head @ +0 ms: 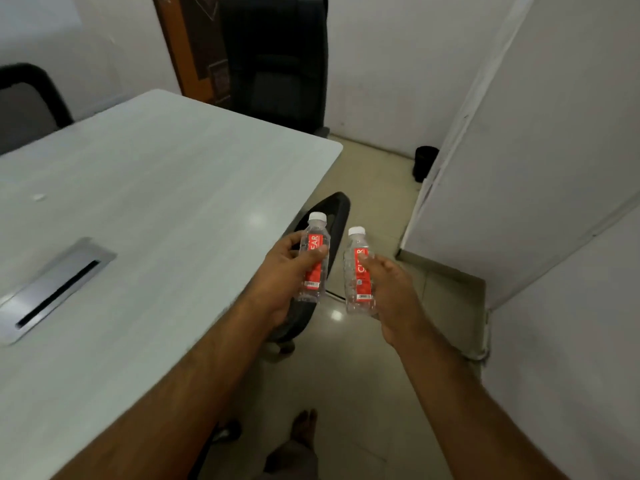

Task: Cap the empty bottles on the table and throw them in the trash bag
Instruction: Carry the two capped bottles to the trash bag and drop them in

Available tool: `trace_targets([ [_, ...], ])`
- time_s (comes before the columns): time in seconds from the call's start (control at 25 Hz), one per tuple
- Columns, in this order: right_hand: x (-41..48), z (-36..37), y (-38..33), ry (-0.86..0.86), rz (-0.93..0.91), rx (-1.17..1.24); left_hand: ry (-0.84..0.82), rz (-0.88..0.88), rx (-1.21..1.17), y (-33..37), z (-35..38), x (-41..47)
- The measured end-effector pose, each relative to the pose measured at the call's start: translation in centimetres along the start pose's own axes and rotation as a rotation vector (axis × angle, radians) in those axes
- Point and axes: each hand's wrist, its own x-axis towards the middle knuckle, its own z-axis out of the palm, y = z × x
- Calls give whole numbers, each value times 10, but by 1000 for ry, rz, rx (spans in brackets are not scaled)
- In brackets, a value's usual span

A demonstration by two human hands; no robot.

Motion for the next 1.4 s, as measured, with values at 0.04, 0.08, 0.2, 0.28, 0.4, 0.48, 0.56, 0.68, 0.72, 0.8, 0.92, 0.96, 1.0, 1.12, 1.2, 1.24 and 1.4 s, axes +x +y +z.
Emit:
trace_targets([
  [0.04,35,-6,-12,37,12,-16,-26,-14,11,7,13,39],
  [0.08,68,-11,-26,58,17,-14,-53,-18,13,15,25,75],
  [0.2,154,-31,-65,133,-9,4,-130,-64,1,36,65,175],
  [0.28,208,-47,-84,164,-4,25,-172,-99,-7,48,93,236],
  [0.4,301,-75,-101,193,9,25,-167,-149,6,56,136,334],
  [0.48,360,-90,-109,196,15,41,-170,-157,23,56,163,395],
  [0.56,424,-108,-122,186,12,66,-154,-159,8,58,191,456],
  [0.68,527,-141,-156,136,63,36,-92,-170,-16,70,241,541],
  [0.72,555,-148,-168,106,67,22,-75,-176,-33,75,254,563],
  [0.8,604,-156,-193,59,75,21,-38,-168,-37,91,272,604],
  [0.92,695,-159,-228,29,61,29,23,-132,-40,120,297,685],
  [0.96,730,-159,-238,29,57,34,37,-118,-27,131,303,719],
  [1.0,765,-158,-245,35,60,38,51,-115,-23,140,308,755],
  [1.12,857,-150,-260,50,66,41,55,-115,-19,155,319,856],
  [1.2,927,-147,-272,87,63,37,54,-123,18,159,329,939],
  [1.24,965,-145,-282,113,71,40,56,-139,27,166,335,983],
  [1.4,1090,-150,-337,236,104,77,-57,-181,86,212,374,1129],
])
